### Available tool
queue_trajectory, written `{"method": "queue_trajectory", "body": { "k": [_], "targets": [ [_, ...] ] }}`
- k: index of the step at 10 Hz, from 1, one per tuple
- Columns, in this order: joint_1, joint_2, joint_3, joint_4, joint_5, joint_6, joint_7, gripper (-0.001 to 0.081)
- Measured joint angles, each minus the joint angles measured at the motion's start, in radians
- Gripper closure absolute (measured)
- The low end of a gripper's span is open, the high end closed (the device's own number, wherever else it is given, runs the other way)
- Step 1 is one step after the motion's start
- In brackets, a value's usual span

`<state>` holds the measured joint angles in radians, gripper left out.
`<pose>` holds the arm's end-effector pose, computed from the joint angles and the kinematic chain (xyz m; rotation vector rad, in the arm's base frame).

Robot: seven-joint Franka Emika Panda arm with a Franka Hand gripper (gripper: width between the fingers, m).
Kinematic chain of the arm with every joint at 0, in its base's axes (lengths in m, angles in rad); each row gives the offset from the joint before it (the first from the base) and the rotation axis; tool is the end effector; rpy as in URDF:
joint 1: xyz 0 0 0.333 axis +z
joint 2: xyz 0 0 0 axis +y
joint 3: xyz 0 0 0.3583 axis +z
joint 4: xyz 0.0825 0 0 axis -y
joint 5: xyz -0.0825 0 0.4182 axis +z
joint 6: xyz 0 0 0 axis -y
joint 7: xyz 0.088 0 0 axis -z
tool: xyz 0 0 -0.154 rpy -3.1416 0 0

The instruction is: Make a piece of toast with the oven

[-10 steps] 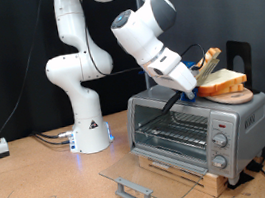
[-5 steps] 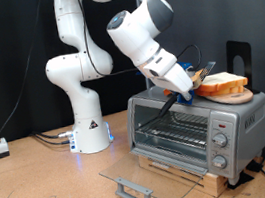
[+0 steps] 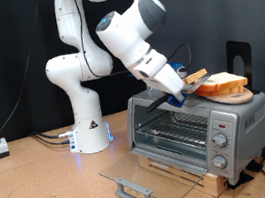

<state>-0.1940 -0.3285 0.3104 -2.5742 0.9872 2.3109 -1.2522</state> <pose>0.4470 0.0939 0.3617 -2.4401 -0.8758 -0.5531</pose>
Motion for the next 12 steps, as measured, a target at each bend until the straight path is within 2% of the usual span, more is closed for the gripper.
{"method": "queue_trajectory", "body": {
  "k": [2,5,7,11,12],
  "targets": [
    [-0.020,-0.013,-0.038,0.000,-0.024,-0.035,-0.013,0.0339],
    [-0.059,-0.018,-0.084,0.008,-0.068,-0.045,-0.014,0.0339],
    [-0.094,-0.018,-0.119,0.030,-0.116,-0.079,-0.013,0.0339],
    [-0.159,-0.040,-0.224,0.095,-0.233,-0.323,-0.015,0.0339],
    [-0.170,-0.051,-0.233,0.100,-0.251,-0.363,-0.014,0.0339]
  ]
}}
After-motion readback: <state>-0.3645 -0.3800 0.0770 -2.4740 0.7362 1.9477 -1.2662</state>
